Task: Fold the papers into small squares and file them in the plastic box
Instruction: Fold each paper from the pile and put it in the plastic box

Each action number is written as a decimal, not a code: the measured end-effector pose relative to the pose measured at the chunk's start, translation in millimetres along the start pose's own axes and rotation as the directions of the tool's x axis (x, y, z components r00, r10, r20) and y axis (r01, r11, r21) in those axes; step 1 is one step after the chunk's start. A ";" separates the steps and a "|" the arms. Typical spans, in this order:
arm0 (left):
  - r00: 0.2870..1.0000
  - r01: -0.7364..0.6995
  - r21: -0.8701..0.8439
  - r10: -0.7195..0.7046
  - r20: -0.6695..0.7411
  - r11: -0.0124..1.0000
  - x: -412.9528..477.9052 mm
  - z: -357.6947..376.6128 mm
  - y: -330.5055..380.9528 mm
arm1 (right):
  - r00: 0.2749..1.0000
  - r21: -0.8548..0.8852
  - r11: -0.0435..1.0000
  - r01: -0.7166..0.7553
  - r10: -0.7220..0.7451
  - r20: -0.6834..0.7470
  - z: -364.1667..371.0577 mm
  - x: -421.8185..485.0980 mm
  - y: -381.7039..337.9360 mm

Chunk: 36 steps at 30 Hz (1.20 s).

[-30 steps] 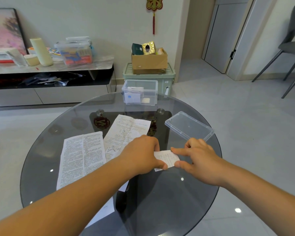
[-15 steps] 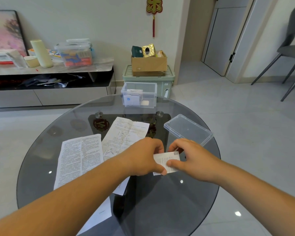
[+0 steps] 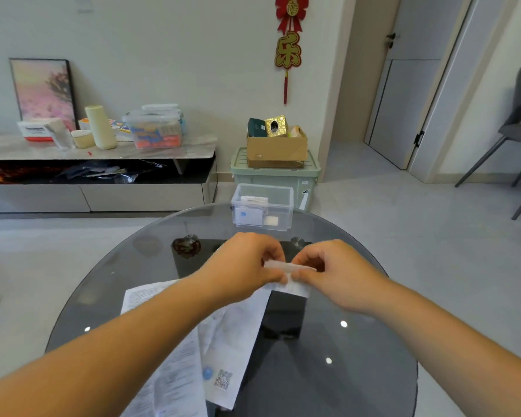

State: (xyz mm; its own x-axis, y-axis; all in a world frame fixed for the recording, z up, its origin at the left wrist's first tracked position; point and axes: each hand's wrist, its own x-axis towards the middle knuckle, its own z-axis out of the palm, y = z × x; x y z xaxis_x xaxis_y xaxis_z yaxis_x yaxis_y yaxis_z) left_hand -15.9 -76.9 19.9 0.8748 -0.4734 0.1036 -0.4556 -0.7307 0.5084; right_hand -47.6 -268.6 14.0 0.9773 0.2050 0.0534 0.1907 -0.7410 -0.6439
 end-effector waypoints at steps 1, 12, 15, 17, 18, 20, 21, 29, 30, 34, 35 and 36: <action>1.000 -0.012 0.037 0.013 -0.023 0.999 8.9 -6.4 -3.9 | 1.000 -0.061 0.998 0.007 -0.007 -0.001 -2.9 10.6 -3.8; 0.998 -0.057 0.475 0.034 0.057 0.878 141.6 -47.0 -99.8 | 0.910 -0.088 0.995 -0.047 0.007 -0.414 -29.5 198.3 16.7; 0.980 -0.170 0.584 0.075 0.184 0.794 165.2 -37.1 -114.3 | 0.919 -0.149 0.987 -0.053 -0.010 -0.393 -15.6 232.3 27.5; 0.970 -0.208 0.610 0.083 0.227 0.764 177.2 -32.0 -121.3 | 0.930 -0.204 0.977 -0.057 -0.022 -0.366 -7.8 246.6 32.7; 0.967 -0.218 0.618 0.084 0.239 0.755 180.3 -31.0 -123.0 | 0.934 -0.233 0.971 -0.052 -0.036 -0.355 -5.2 249.9 34.1; 0.965 -0.228 0.621 0.089 0.246 0.750 186.1 -27.5 -127.8 | 0.936 -0.269 0.963 -0.028 -0.069 -0.346 0.0 255.0 37.9; 0.965 -0.230 0.618 0.096 0.242 0.752 188.3 -25.5 -129.4 | 0.935 -0.279 0.960 -0.022 -0.079 -0.345 1.6 256.1 39.1; 0.973 -0.226 0.610 0.144 0.181 0.759 193.5 -15.8 -131.1 | 0.934 -0.410 0.911 -0.041 -0.111 -0.340 6.5 258.5 38.9; 0.973 -0.224 0.611 0.145 0.177 0.759 193.1 -15.7 -130.1 | 0.934 -0.426 0.904 -0.045 -0.113 -0.339 6.6 258.2 38.6; 0.969 -0.232 0.609 0.127 0.211 0.759 191.4 -15.2 -127.3 | 0.943 -0.454 0.889 -0.057 -0.101 -0.317 5.9 257.2 35.0; 0.968 -0.234 0.601 0.128 0.214 0.764 191.0 -15.4 -127.7 | 0.950 -0.452 0.890 -0.065 -0.082 -0.300 5.4 257.4 33.1; 0.968 -0.235 0.597 0.131 0.213 0.767 190.7 -15.7 -128.2 | 0.959 -0.456 0.887 -0.073 -0.063 -0.277 5.1 257.6 32.0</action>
State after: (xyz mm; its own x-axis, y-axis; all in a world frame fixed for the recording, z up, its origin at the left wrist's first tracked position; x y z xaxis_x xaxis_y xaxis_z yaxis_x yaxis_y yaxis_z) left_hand 211.9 -65.9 -12.2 0.7520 -0.6590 -0.0152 -0.6538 -0.7427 -0.1446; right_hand 209.7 -236.2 3.4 0.9507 0.0664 0.3030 0.1396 -0.9639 -0.2268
